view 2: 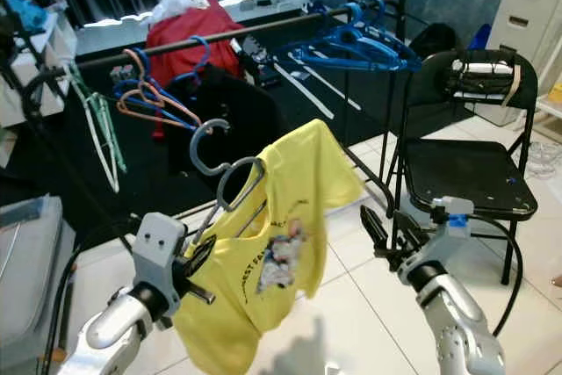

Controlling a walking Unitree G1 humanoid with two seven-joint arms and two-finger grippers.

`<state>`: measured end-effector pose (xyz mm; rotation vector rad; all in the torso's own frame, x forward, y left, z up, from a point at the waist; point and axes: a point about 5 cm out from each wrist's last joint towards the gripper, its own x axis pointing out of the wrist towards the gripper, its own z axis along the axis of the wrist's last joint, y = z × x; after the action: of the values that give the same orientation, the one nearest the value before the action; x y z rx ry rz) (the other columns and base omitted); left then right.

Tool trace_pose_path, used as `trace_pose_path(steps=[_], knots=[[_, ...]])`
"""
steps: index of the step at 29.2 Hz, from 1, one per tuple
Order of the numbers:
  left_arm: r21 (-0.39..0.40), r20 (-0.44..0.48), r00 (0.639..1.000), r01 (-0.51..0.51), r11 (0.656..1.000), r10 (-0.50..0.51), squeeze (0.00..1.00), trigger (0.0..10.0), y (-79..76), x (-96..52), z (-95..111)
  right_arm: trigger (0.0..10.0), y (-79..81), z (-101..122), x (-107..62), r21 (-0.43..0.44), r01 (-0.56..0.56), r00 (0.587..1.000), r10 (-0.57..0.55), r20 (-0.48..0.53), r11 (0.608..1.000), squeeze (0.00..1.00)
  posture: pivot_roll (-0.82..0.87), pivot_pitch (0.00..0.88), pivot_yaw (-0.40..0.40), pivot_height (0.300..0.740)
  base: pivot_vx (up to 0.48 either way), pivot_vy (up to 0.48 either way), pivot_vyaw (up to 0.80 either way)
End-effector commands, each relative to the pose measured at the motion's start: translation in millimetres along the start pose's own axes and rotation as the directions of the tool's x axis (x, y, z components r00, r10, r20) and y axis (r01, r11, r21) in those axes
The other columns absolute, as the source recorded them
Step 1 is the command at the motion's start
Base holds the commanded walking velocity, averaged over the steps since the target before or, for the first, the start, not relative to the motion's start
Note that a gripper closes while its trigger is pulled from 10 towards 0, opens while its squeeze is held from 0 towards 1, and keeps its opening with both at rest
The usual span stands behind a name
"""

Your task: Hang hanger

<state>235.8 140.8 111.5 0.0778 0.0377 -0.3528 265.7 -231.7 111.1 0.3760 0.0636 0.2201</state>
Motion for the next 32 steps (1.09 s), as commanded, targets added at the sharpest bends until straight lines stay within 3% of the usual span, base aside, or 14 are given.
trace_pose_path(steps=[1,5,9,15,22,32], knots=[[0.009,0.02,1.0,-0.013,1.0,0.013,0.0,10.0,1.9,-1.5,6.7,10.0,1.8,-1.7,-0.1,0.008,-0.005,1.0,0.005,0.0,1.0,0.0,-0.08,0.0,0.087,0.74,0.356,0.0,0.0],[0.029,-0.019,0.997,-0.077,0.997,0.077,0.0,10.0,7.4,-4.7,4.3,10.0,3.2,-1.0,-1.1,0.011,-0.007,1.0,0.007,0.006,1.0,0.0,-0.08,0.0,0.091,0.74,0.341,0.0,0.0],[0.036,-0.064,0.975,-0.21,0.977,0.212,0.0,10.0,17.9,-9.6,-2.6,10.0,4.9,-1.8,-2.4,0.014,-0.01,1.0,0.01,0.009,1.0,0.0,-0.07,0.0,0.1,0.74,0.063,0.0,0.0],[-0.022,-0.116,0.932,-0.347,0.938,0.342,0.0,10.0,31.8,-16.6,-10.9,10.0,6.9,-2.0,-3.0,0.02,-0.013,1.0,0.013,0.011,1.0,0.0,-0.07,0.0,0.103,0.74,0.0,0.0,0.0],[-0.056,-0.113,0.92,-0.384,0.922,0.376,0.0,10.0,37.6,-20.5,-15.0,10.0,8.7,-1.4,-3.7,0.025,-0.016,1.0,0.015,0.015,1.0,0.0,-0.07,0.0,0.103,0.74,0.0,0.0,0.0],[-0.041,-0.105,0.906,-0.416,0.909,0.41,0.0,10.0,40.3,-22.8,-13.8,10.0,9.2,0.2,-6.3,0.027,-0.015,1.0,0.015,0.016,1.0,0.0,-0.07,0.0,0.105,0.74,0.0,0.0,0.0]])
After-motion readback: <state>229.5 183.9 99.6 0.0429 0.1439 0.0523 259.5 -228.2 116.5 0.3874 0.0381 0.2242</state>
